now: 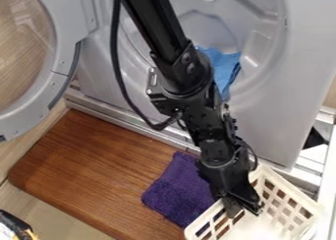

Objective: Move the white basket to the left side of the table

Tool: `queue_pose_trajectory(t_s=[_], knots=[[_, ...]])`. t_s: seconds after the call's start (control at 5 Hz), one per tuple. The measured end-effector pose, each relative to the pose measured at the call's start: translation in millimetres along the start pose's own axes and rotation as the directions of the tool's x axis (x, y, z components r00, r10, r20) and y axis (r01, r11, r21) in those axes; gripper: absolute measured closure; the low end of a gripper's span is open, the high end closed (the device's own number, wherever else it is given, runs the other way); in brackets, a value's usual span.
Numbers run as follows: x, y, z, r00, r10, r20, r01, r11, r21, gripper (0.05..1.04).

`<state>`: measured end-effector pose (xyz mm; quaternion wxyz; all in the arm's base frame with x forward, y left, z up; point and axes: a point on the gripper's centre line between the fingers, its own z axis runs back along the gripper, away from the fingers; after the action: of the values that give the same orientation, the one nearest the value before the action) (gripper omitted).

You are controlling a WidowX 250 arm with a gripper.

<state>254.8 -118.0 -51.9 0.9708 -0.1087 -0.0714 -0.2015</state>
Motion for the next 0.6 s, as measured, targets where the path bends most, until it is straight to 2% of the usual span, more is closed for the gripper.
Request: queue_pose_trajectory(t_s=[0.4, 0.6], knots=[[-4.9, -1.8, 27.2, 0.999, -0.051, 0.018, 0.051, 0.999, 0.011, 0.988], [-14.1, 12.4, 56.9, 0.998, -0.019, 0.065, 0.019, 1.0, -0.005, 0.988]])
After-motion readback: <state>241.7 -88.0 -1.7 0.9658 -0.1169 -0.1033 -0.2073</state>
